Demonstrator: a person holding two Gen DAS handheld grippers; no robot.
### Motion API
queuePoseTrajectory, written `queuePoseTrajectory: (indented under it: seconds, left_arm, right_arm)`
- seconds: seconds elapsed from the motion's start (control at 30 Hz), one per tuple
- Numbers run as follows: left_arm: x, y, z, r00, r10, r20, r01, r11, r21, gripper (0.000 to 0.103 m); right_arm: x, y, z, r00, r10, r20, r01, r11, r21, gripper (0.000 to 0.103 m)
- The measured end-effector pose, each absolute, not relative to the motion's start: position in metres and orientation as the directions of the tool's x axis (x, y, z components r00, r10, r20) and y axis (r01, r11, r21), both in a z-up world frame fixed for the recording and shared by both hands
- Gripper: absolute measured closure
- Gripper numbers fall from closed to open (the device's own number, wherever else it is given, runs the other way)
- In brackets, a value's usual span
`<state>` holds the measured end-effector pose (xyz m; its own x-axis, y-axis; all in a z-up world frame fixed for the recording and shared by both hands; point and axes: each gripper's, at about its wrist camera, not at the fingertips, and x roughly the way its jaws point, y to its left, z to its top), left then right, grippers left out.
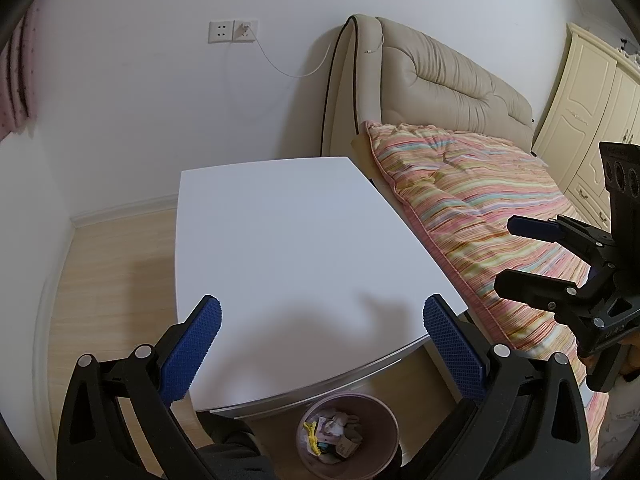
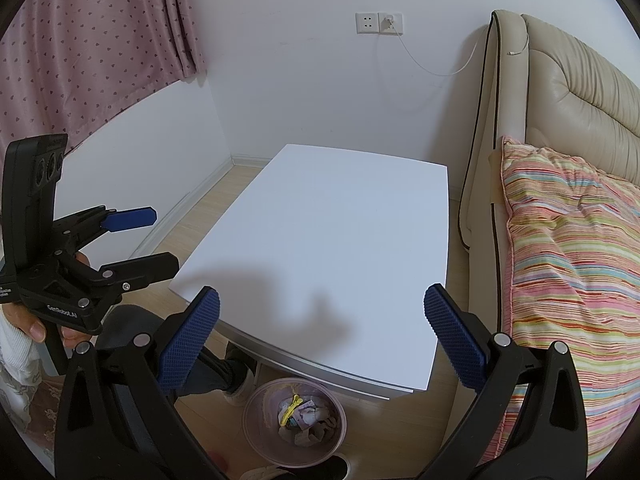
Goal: Collect trash
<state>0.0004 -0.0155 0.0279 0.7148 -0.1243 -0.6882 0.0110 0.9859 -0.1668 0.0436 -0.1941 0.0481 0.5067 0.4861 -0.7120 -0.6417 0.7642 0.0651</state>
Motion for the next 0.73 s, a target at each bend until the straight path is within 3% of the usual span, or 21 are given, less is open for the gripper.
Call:
queuePoseTrajectory:
  seconds: [0.73]
  left_arm:
    - [0.0015, -0.0215, 0.0290, 0.708, -0.111, -0.697, 0.026, 0.991, -0.131, 0.006]
  right_arm:
    - [0.0439, -0.1940, 0.0480, 0.506, 0.486, -0.713, -0.642, 0.764, 0.065, 0.003]
